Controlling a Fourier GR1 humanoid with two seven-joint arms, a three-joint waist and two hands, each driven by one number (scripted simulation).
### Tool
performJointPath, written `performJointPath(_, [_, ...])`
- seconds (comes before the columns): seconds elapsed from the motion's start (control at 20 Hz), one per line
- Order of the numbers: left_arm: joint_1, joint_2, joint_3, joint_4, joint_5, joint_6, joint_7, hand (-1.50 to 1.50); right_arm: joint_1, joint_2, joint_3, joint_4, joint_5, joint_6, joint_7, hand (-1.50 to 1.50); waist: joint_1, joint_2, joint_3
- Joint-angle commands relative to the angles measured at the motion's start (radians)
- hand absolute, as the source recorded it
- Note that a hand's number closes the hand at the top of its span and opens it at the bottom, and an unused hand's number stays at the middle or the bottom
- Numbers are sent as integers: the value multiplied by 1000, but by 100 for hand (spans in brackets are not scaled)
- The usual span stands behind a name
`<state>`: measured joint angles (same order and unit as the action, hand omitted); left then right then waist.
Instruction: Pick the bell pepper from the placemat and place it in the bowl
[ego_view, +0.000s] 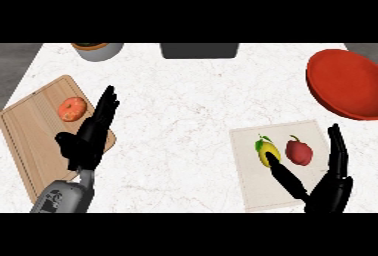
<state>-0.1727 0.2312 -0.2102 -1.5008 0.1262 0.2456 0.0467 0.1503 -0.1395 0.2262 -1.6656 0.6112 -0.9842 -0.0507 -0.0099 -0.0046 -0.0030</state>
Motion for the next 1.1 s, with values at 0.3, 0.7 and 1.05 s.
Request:
performJointPath(0.3, [1,13,23,-17,1,-26,23,0,84,136,-64,-352,490,373,551,-150,1,3,0])
performJointPath(0.7, [-3,-22,14,3,-25,-20,11,0,-44,139,-27,-313,531,649,909,-150,10,6,2])
performJointPath(1.05, [28,-29,56,-16,-17,-83,-7,0,-32,107,-134,-242,396,702,834,-150,8,4,3])
